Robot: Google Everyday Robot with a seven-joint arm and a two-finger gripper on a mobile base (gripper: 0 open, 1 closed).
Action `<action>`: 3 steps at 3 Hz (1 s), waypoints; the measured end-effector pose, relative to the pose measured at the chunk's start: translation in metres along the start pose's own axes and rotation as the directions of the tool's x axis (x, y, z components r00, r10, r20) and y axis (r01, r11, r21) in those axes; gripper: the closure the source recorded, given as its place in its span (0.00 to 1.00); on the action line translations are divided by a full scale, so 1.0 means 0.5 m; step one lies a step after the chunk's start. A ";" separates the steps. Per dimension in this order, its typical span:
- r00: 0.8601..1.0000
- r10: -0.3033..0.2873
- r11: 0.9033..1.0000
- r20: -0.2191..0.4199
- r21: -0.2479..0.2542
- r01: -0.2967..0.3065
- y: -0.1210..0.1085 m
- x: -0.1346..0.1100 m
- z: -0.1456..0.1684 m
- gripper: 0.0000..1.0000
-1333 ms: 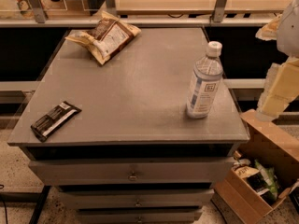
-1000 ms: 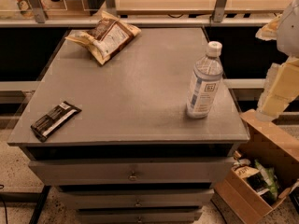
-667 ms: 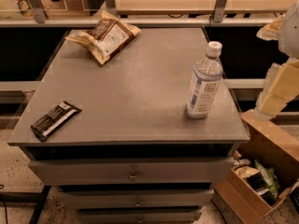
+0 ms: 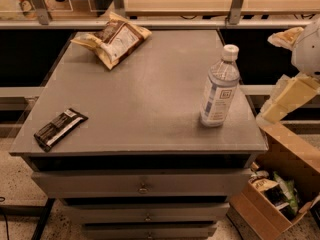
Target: Move blue plastic bottle near brown chip bag
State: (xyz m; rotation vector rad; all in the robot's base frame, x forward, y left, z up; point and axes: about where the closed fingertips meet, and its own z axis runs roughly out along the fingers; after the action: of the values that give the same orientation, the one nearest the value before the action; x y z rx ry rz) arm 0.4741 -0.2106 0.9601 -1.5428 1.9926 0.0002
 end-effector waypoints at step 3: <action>0.944 0.210 0.972 0.253 -0.160 -0.173 -0.058 -0.024 0.158 0.00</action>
Offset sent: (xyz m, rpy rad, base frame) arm 0.0852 0.0155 -0.0522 0.4213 0.0842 -0.0601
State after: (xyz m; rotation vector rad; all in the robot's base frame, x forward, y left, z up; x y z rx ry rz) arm 0.5373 -0.1812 0.9118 -1.3404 1.9457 0.4115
